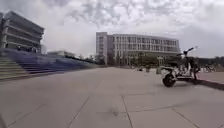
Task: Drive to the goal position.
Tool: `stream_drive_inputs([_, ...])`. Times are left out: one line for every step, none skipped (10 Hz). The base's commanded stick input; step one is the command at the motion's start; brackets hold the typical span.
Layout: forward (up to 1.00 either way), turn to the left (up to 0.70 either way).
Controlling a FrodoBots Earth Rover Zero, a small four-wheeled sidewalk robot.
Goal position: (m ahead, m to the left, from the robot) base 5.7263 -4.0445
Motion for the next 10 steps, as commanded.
stream_drive_inputs([0.7, 0.0])
stream_drive_inputs([0.7, 0.0])
stream_drive_inputs([0.7, 0.0])
stream_drive_inputs([0.7, 0.0])
stream_drive_inputs([0.7, 0.0])
stream_drive_inputs([0.7, 0.0])
stream_drive_inputs([0.7, 0.0])
stream_drive_inputs([0.7, 0.0])
stream_drive_inputs([0.7, 0.0])
stream_drive_inputs([0.7, 0.0])
